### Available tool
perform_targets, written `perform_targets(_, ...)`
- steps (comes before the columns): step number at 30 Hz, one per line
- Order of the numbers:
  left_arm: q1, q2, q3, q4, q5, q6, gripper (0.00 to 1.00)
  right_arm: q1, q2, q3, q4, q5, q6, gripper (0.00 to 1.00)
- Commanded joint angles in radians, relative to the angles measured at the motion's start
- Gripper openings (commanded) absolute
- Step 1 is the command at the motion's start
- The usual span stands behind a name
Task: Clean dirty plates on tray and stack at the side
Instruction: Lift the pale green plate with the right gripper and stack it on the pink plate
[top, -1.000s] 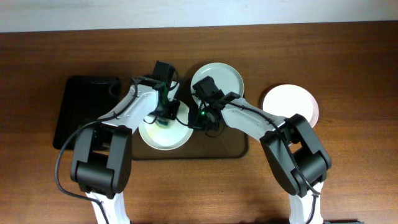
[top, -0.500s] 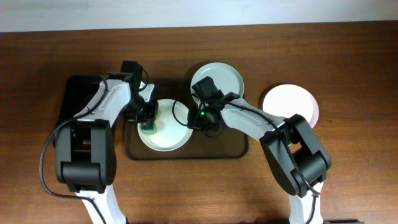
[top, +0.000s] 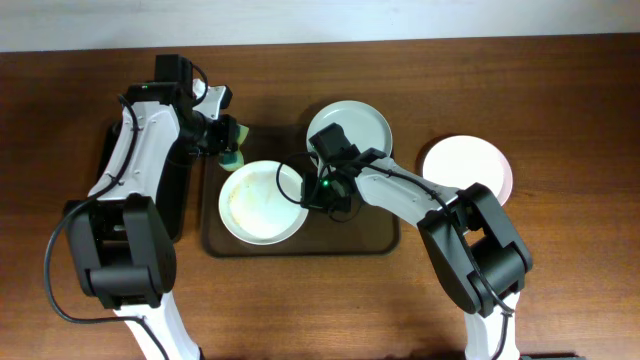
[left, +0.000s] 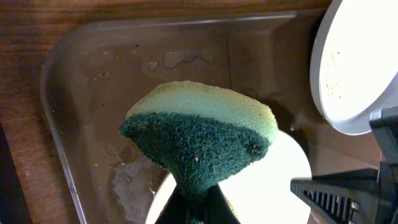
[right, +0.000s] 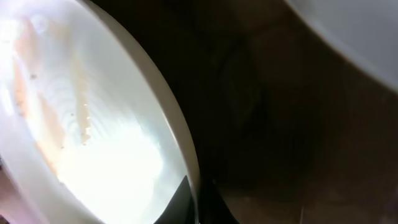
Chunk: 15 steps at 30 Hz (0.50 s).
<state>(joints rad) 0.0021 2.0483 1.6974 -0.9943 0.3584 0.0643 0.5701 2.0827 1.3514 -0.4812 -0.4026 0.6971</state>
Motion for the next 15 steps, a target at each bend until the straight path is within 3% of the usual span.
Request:
perform_targets(1,0.000,-0.001,0.008,0.010,-0.007,0.019,0.01,-0.002,-0.074,0.008,-0.056,0.046,-0.038,0.04)
perform_targets(9,0.000,-0.001,0.007,0.010,-0.056,0.019,0.01,0.001,-0.442,0.008,-0.347,0.601,-0.058,0.04)
perform_targets(15,0.000,-0.001,0.007,0.016,-0.056,0.019,0.01,0.171,-0.472,0.008,-0.462,1.204,-0.057,0.04)
